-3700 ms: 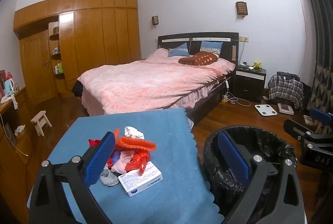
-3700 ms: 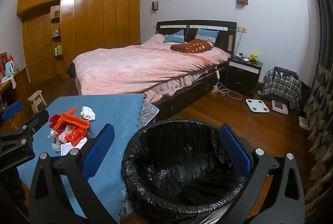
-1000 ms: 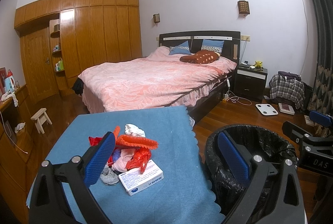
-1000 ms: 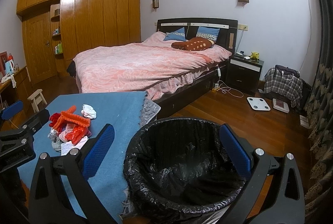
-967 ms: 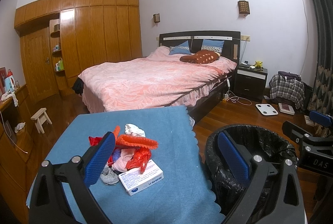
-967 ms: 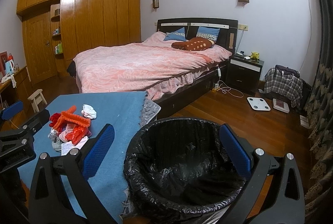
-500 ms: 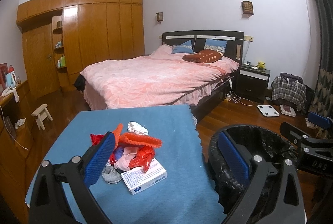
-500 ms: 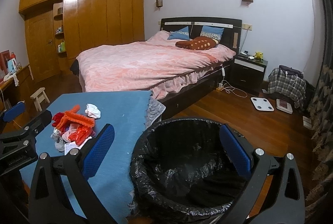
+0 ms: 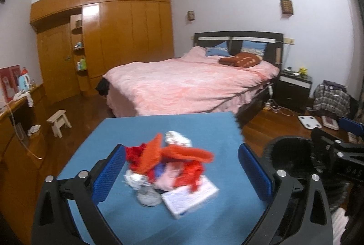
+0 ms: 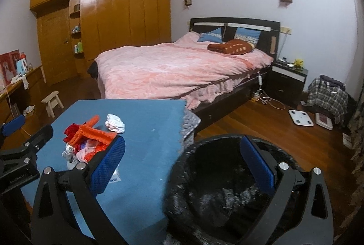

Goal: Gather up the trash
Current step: 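Move both tools toward the orange mesh nets on the table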

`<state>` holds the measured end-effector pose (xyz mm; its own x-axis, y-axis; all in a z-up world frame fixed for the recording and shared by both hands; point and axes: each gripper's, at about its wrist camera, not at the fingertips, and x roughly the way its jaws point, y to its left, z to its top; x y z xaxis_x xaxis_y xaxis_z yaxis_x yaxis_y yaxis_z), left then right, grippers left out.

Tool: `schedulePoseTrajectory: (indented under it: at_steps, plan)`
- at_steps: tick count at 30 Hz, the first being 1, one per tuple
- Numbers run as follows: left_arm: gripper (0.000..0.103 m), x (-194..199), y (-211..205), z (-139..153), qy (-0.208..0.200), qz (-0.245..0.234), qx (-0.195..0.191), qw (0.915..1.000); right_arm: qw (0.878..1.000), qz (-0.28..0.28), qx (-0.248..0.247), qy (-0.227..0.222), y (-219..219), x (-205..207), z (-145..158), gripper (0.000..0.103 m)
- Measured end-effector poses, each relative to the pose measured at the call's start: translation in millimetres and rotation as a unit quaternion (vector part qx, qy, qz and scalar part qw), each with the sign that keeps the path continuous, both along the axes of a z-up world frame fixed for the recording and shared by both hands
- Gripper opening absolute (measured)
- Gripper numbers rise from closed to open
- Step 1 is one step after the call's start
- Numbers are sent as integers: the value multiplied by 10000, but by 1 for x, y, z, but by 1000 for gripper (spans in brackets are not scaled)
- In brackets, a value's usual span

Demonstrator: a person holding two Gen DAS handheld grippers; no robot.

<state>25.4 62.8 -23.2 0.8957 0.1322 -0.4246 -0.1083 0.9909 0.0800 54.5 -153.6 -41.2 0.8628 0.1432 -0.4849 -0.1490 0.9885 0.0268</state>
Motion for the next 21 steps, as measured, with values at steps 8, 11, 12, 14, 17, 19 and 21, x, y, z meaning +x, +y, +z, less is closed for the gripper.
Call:
schedulePoseTrajectory:
  at_steps: [8,11,12,14,17,19,21]
  plan:
    - [97,19,54,-20,163,609,102,9980,9994,271,3,203,42,41,-24,98]
    - [97,26,65,-32,225,686,159,9973,9990,361,-31,277,56,55,-35,98]
    - [97,29,68,-37,275,690,175,9971,9987,406,-58,310,61,59,-39,98]
    - [97,35,72,-43,332,730,171,9966,9979,498,-128,396,73,68,-47,98]
    - [97,41,83,-52,337,768,64,9965,9965,648,-130,505,86,75,-55,98]
    - [97,43,90,-57,356,788,-3,9963,9955,756,-156,546,97,80,-60,98]
    - [97,47,96,-61,379,830,-37,9958,9940,905,-151,600,109,85,-64,98]
